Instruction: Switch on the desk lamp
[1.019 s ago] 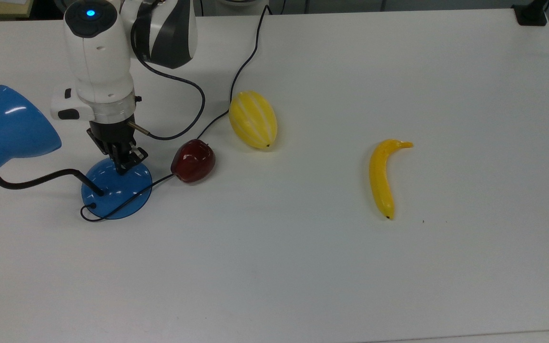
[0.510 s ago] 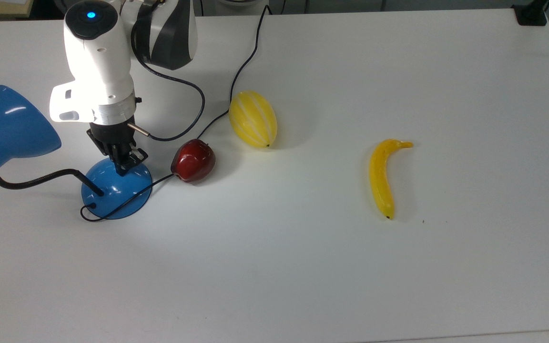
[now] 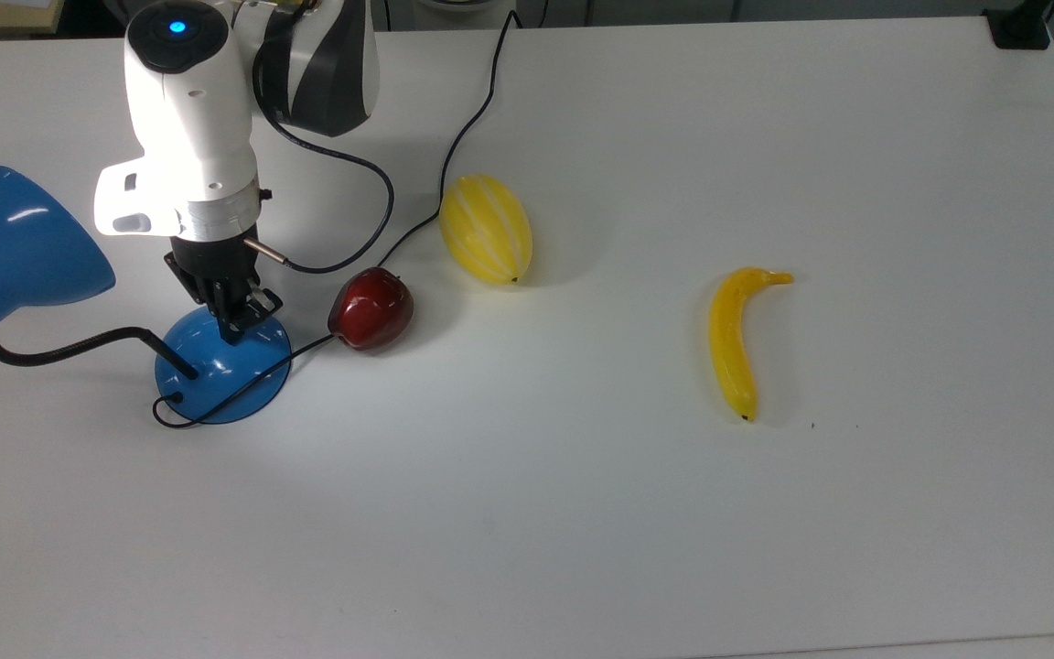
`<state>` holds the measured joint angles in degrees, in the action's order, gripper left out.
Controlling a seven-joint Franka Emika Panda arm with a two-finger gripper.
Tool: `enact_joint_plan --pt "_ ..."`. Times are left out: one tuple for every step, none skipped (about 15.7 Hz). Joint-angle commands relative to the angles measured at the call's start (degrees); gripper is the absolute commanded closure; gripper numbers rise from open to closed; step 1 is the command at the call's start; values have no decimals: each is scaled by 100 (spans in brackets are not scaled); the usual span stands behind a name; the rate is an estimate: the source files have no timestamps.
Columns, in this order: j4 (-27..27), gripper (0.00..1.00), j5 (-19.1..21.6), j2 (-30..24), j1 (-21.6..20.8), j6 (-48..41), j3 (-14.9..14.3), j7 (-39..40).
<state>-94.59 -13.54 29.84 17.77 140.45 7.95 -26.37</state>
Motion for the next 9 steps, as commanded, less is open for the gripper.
enact_joint_plan --pt "2 100 -158 -206 -80 -78 -75 -184" --pt "10 100 -158 -277 -80 -288 -75 -175" --pt "19 100 -150 -347 -98 -464 -66 -158" --pt "2 100 -141 -452 -107 -605 -57 -158" --pt "-7 100 -132 -549 -116 -781 -31 -149" --pt "-16 100 -114 -646 -124 -1035 -5 -140" --pt "-16 100 -79 -777 -220 -1333 4 -88" --pt "-25 100 -36 -918 -352 -1658 4 0" --pt "-51 100 69 -1084 -431 -1974 4 87"
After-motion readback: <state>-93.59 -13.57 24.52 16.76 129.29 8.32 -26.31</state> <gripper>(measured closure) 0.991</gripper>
